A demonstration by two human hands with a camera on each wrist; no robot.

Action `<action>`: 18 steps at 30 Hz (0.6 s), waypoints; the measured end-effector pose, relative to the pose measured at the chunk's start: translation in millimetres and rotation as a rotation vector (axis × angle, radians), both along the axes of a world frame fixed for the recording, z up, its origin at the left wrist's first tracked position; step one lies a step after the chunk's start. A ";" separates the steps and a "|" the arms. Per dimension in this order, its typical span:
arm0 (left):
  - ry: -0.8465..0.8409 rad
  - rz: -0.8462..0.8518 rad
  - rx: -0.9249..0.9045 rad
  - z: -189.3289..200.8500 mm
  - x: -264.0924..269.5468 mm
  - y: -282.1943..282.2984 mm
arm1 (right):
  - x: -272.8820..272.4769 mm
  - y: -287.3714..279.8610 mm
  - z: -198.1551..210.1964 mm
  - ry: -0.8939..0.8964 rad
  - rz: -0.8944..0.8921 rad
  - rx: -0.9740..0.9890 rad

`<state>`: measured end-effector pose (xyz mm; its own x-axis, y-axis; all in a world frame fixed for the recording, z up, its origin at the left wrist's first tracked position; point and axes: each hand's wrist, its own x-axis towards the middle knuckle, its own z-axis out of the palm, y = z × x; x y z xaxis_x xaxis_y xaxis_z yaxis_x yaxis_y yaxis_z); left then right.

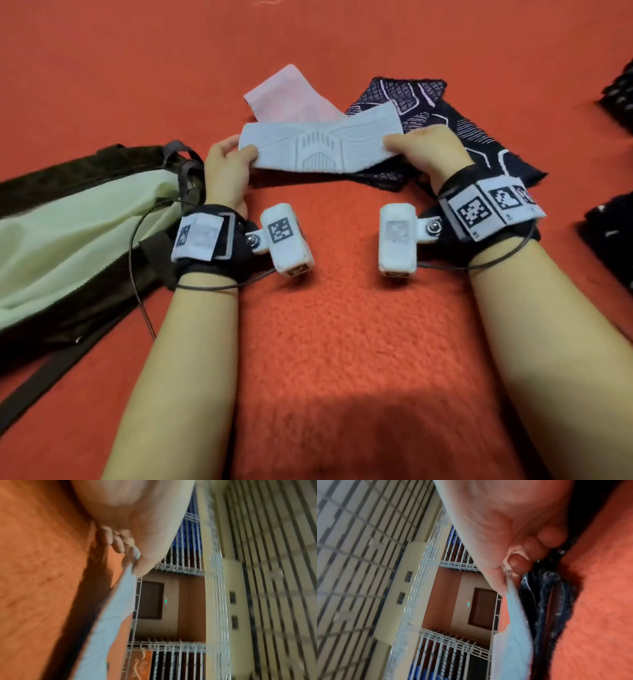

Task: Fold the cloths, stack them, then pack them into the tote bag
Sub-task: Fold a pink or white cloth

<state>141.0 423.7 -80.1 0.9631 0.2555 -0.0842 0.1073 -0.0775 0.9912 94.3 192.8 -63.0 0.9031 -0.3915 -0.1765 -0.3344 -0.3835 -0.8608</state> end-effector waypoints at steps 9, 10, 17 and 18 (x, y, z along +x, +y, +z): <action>0.123 -0.092 -0.330 5.9 -15.6 -16.0 | -16.6 -18.1 24.4 0.269 0.111 -0.111; 0.130 -0.087 -0.280 3.2 -14.1 -16.8 | -19.3 -21.3 28.9 0.296 0.124 -0.157; 0.087 -0.264 -0.066 4.9 -21.5 -19.2 | -21.9 1.9 33.4 -0.007 0.214 -0.195; 0.078 -0.266 -0.069 5.1 -21.6 -19.4 | -19.8 10.8 32.6 -0.059 0.246 -0.224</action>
<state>119.4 404.3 -75.0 0.9855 -0.0146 -0.1689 0.1681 -0.0456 0.9847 74.5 203.6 -30.4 0.9814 -0.1836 -0.0553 -0.1605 -0.6284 -0.7612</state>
